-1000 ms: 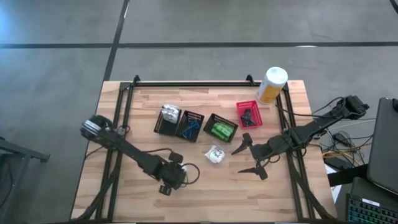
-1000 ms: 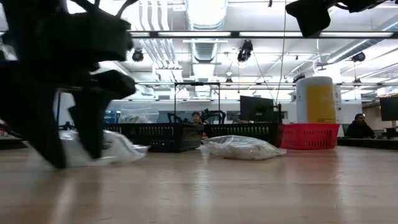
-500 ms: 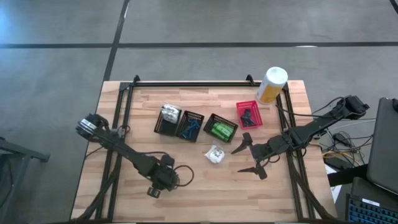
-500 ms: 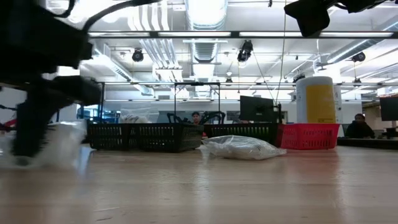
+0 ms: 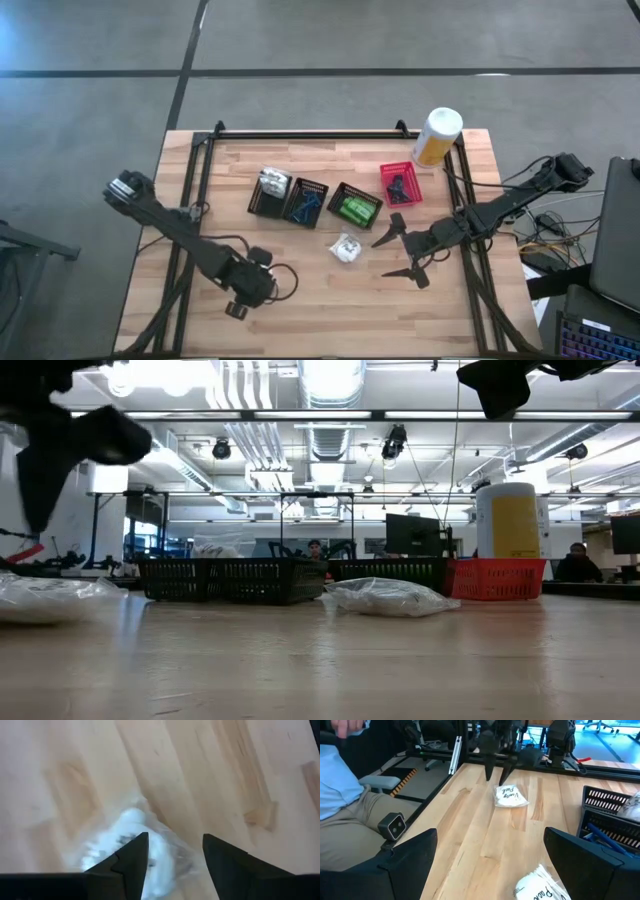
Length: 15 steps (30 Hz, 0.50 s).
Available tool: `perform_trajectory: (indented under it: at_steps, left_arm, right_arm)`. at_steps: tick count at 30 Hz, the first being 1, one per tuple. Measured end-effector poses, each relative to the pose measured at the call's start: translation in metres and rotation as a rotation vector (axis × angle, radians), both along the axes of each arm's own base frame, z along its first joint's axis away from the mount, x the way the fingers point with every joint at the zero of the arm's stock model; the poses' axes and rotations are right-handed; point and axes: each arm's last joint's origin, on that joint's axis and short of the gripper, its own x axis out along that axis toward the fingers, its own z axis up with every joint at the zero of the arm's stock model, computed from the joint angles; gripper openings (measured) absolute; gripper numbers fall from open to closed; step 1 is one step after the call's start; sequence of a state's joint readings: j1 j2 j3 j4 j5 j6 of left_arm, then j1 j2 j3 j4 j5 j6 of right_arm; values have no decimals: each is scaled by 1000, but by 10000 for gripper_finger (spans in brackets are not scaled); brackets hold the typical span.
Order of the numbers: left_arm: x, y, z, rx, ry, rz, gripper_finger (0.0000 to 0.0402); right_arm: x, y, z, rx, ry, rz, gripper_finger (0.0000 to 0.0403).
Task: Pick & Place Travel size toiletries
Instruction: Move the bottom vanity pack to the middle left of the table
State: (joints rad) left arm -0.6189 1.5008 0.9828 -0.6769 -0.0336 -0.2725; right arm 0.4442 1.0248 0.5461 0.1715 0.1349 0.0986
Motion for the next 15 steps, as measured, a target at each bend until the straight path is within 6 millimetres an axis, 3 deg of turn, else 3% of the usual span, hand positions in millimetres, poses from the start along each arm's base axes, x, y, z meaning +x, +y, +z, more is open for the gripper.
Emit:
perform_trajectory:
  at_steps: [5,9,15]
  left_arm:
    - [-1,16,16,29,-97,23,193]
    - [8,31,23,23,-151,153,193]
    - [9,36,23,143,-218,230,193]
  right_arm:
    - [0,-1,0,-4,-2,-25,364]
    - [0,-1,0,-4,-3,-25,364]
    - [0,-1,0,12,2,-30,364]
